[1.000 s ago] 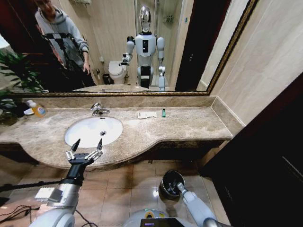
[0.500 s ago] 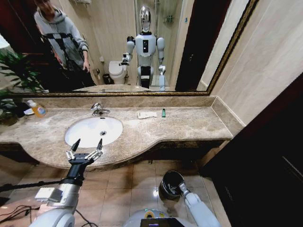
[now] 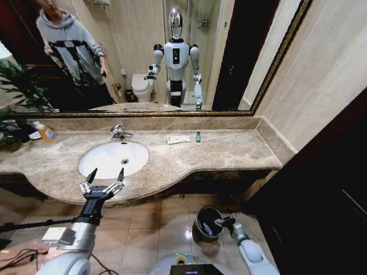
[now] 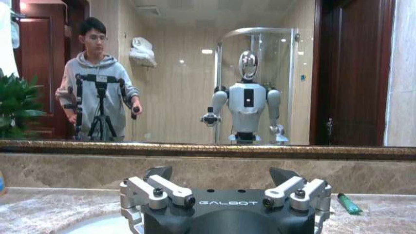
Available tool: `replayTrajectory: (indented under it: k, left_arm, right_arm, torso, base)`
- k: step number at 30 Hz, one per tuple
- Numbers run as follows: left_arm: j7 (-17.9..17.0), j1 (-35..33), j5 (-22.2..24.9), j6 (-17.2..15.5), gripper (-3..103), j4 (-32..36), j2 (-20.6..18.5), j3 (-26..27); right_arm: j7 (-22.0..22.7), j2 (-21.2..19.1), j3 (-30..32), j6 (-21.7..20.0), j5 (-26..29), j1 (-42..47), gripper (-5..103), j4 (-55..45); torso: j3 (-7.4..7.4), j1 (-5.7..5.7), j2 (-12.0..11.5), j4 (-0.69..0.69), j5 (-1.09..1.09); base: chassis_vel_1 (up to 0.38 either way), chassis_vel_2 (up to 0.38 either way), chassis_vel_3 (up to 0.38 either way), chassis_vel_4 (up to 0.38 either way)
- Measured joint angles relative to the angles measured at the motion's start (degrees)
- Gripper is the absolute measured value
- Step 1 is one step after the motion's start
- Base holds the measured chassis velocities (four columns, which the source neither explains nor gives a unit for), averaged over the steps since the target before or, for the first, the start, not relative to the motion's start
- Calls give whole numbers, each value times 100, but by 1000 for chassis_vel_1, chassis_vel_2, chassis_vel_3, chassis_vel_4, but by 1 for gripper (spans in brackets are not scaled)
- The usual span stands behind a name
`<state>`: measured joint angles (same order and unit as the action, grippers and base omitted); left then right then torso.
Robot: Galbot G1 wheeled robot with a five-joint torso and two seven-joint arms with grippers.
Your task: Pick up the trash from the sink and place it in the trash bin.
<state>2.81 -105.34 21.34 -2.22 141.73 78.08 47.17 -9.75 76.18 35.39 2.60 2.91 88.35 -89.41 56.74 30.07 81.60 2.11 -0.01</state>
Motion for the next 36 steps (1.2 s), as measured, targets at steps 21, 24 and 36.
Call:
replayTrajectory:
  k: [21, 24, 36]
  left_arm:
    - [-1, 0, 0, 0, 100, 1, 0, 0]
    - [-1, 0, 0, 0, 100, 0, 0, 0]
    - [-1, 0, 0, 0, 100, 1, 0, 1]
  right_arm:
    - [258, 363, 655, -92, 950, 1514, 100, -3490]
    - [327, 402, 428, -406, 1079, 1101, 100, -3831]
    - [632, -140, -65, -1537, 1574, -520, 100, -3618]
  torso:
    - [1, 1, 0, -1, 0]
    - [1, 1, 0, 0, 1]
    - [1, 1, 0, 0, 1]
  base:
    - [0, 0, 0, 0]
    - [0, 0, 0, 0]
    - [0, 0, 0, 0]
